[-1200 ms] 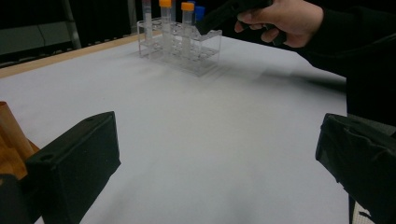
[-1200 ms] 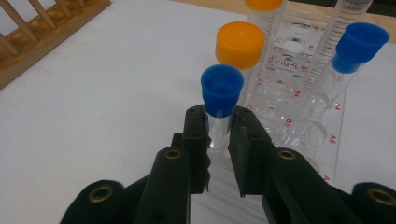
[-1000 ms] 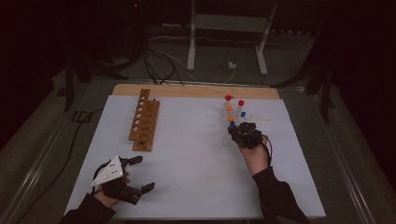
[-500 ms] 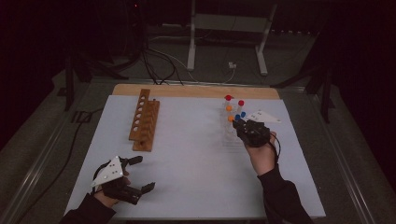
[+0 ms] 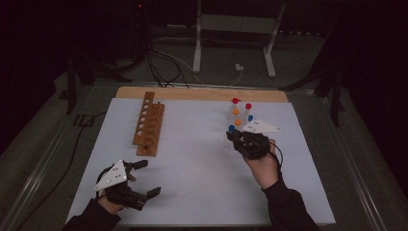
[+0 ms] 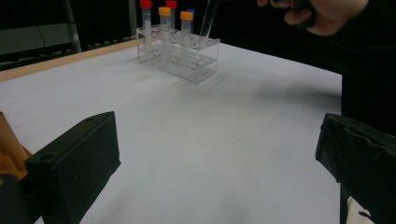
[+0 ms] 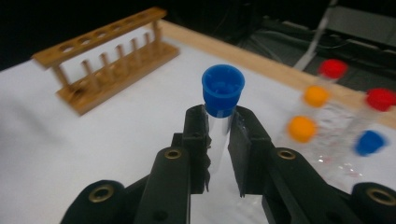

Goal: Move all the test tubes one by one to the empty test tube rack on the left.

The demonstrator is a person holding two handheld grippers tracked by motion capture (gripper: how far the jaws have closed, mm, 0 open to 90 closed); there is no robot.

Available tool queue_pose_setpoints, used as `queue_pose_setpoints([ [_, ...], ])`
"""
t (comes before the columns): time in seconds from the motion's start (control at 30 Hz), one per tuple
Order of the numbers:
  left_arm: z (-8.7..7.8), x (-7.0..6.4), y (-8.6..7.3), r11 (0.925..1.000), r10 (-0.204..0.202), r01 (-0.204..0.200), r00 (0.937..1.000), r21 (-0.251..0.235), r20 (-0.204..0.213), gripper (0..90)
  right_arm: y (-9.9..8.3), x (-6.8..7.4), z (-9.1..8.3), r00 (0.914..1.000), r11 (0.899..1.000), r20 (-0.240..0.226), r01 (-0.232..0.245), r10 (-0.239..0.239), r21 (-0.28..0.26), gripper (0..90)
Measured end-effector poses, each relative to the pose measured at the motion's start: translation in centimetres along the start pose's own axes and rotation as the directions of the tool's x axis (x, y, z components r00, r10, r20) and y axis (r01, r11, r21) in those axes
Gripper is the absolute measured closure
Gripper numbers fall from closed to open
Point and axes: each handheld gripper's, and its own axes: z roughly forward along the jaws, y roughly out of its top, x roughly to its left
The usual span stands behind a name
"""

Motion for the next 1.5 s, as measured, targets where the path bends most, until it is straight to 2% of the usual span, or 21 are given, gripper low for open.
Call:
queue_pose_setpoints([
  [0.03,0.1,-0.2,0.2,0.9998,0.019,-0.019,0.9997,0.007,-0.012,0.6,-0.2,0.3,0.2,0.9999,1.0,-0.013,0.005,-0.005,0.009,76.6],
  [0.07,0.1,-0.2,0.2,0.9998,0.019,-0.019,0.9997,0.007,-0.012,0.6,-0.2,0.3,0.2,0.9999,1.0,-0.013,0.005,-0.005,0.009,76.6],
  [0.1,0.3,-0.4,0.3,0.9998,0.018,-0.018,0.9997,0.009,-0.019,0.5,-0.5,1.0,0.6,0.9992,1.0,-0.038,0.016,-0.015,0.027,76.6],
  [0.13,0.4,-0.5,0.6,1.0,0.002,-0.002,0.9998,0.002,-0.017,0.5,-0.7,1.3,0.8,0.9986,0.999,-0.049,0.023,-0.021,0.038,76.6],
  [0.23,0.7,-0.6,0.9,1.0,0.0,0.0,0.9993,0.004,-0.038,0.6,-1.1,1.9,1.2,0.9972,0.998,-0.069,0.033,-0.029,0.053,76.6],
  [0.33,1.0,-0.6,1.3,0.9999,-0.013,0.013,0.9991,-0.001,-0.04,0.5,-1.6,3.0,1.6,0.9937,0.996,-0.104,0.05,-0.043,0.074,76.6],
  [0.43,1.3,-0.6,2.0,0.9999,-0.015,0.015,0.9994,-0.003,-0.031,0.6,-1.8,3.6,1.7,0.9911,0.995,-0.122,0.064,-0.054,0.082,76.6],
  [0.47,1.5,-0.6,2.5,0.9998,-0.02,0.02,0.9997,-0.008,-0.014,0.6,-2.1,4.3,1.8,0.988,0.993,-0.143,0.072,-0.058,0.09,76.6],
  [0.63,2.3,-0.7,3.8,0.9996,-0.026,0.026,0.9996,-0.01,0.006,0.8,-2.5,5.8,1.9,0.9789,0.989,-0.185,0.107,-0.086,0.103,76.6],
  [0.7,2.9,-0.9,4.5,0.9996,-0.025,0.025,0.9992,-0.014,0.031,1.8,-2.6,6.3,1.8,0.9746,0.988,-0.202,0.119,-0.096,0.103,76.6],
  [0.83,4.0,-1.3,5.3,0.9999,-0.017,0.017,0.9988,-0.002,0.047,2.4,-2.7,7.1,1.8,0.9681,0.985,-0.224,0.139,-0.113,0.106,76.6],
  [1.0,4.9,-1.7,6.1,0.9999,-0.009,0.009,0.9992,-0.005,0.039,6.2,-2.8,7.6,1.9,0.9631,0.982,-0.24,0.153,-0.123,0.109,76.6],
  [1.13,5.8,-2.0,7.0,0.9998,0.001,0.0,0.9992,-0.018,0.041,12.7,-2.8,7.9,1.8,0.9598,0.982,-0.252,0.155,-0.123,0.111,76.6],
  [1.27,6.7,-2.2,7.4,0.9999,0.013,-0.012,0.9983,-0.012,0.057,17.1,-2.7,8.2,1.6,0.9566,0.981,-0.259,0.165,-0.134,0.105,76.6],
  [1.5,7.8,-2.3,7.5,0.9997,0.025,-0.025,0.9984,-0.008,0.05,34.1,-2.6,8.3,1.5,0.9554,0.981,-0.263,0.166,-0.133,0.104,76.6],
])
